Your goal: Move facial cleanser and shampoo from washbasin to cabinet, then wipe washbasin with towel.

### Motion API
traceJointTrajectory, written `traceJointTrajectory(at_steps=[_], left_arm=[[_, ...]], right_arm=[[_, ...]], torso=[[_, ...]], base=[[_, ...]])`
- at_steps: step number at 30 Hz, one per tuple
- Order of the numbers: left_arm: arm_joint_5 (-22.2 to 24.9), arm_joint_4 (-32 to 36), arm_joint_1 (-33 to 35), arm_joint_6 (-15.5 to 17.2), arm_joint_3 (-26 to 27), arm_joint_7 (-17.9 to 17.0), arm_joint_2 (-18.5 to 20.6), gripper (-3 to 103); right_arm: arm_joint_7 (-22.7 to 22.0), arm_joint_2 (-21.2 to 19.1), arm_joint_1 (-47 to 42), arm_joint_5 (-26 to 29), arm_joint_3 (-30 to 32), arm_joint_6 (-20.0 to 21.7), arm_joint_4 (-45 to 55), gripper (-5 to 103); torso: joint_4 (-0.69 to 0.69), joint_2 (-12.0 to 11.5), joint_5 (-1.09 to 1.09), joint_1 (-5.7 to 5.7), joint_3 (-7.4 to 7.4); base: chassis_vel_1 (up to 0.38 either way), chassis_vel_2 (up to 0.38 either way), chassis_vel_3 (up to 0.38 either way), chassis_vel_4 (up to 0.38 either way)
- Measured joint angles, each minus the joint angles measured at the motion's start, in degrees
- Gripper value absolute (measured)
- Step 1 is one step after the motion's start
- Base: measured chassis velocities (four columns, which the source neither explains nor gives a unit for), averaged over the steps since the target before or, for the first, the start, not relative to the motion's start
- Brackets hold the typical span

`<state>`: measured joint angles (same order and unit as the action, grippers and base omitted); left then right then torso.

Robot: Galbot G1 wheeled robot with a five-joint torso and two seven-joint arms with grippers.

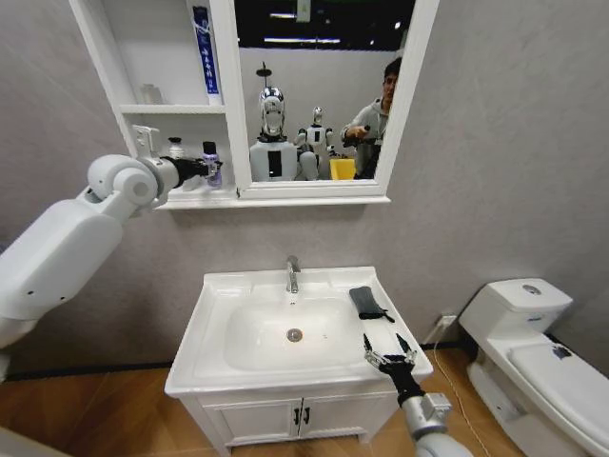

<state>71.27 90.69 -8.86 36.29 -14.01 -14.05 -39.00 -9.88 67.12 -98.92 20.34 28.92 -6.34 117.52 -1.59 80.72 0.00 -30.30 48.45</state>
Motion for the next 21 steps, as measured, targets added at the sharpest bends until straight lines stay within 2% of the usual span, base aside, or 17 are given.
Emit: traceJointTrajectory(at_steps=[4,5,7,9,10,12,13,16,18,20,21], left_arm=[[-0.21,-0.57,-0.02,0.14,-0.15,-0.18,-0.13,43],[-0.17,-0.56,0.19,0.23,-0.02,-0.41,-0.06,40],[-0.09,-0.45,0.55,0.35,0.22,-0.75,0.11,43],[0.04,-0.12,1.41,0.5,1.01,-1.29,0.45,53],[0.04,-0.12,1.41,0.5,1.01,-1.29,0.45,53],[0.65,0.34,2.68,0.57,2.29,-1.69,0.7,65],[0.65,0.34,2.68,0.57,2.29,-1.69,0.7,65],[1.65,1.15,3.75,0.58,3.51,-2.26,0.94,81],[2.25,1.67,3.98,0.58,3.94,-2.65,1.09,81],[4.43,3.73,4.64,0.68,5.15,-3.64,1.87,91],[4.43,3.73,4.64,0.68,5.15,-3.64,1.87,91]], right_arm=[[0.01,-0.28,0.4,0.54,0.19,0.0,-0.26,100],[0.01,-0.33,0.5,0.62,0.2,0.0,-0.34,100],[0.01,-0.35,0.57,0.65,0.22,0.0,-0.44,100],[0.01,-0.32,0.64,0.65,0.18,0.0,-0.61,100],[0.01,-0.32,0.64,0.65,0.18,0.0,-0.61,100],[0.01,-0.2,0.64,0.58,0.0,0.04,-0.65,100],[0.01,-0.2,0.64,0.58,0.0,0.04,-0.65,100],[0.0,-0.17,0.51,0.49,0.02,0.08,-0.57,100],[0.0,-0.28,0.43,0.48,0.08,0.08,-0.52,100],[-0.02,-0.56,0.36,0.48,0.21,0.11,-0.3,100],[-0.02,-0.56,0.36,0.48,0.21,0.11,-0.3,100]], torso=[[0.01,0.0,0.0,0.0,0.0],[0.01,0.0,0.0,0.0,0.0],[0.01,0.0,0.0,0.0,0.0],[0.01,0.0,0.0,0.0,-0.01],[0.01,0.0,0.0,0.0,-0.01],[0.01,0.0,-0.01,0.0,-0.01],[0.01,0.0,-0.01,0.0,-0.01],[0.01,0.0,-0.01,0.0,-0.01],[0.01,0.0,-0.01,0.0,-0.01],[0.0,0.0,0.0,0.0,-0.01],[0.0,0.0,0.0,0.0,-0.01]], base=[[0.0,0.0,0.0,0.0],[0.0,0.0,0.0,0.0],[0.0,0.0,0.0,0.0],[0.0,0.0,0.0,0.0],[0.0,0.0,0.0,0.0],[0.0,0.0,0.0,0.0],[0.0,0.0,0.0,0.0],[0.0,0.0,0.0,0.0],[0.0,0.0,0.0,0.0],[0.0,0.0,0.0,0.0],[0.0,0.0,0.0,0.0]])
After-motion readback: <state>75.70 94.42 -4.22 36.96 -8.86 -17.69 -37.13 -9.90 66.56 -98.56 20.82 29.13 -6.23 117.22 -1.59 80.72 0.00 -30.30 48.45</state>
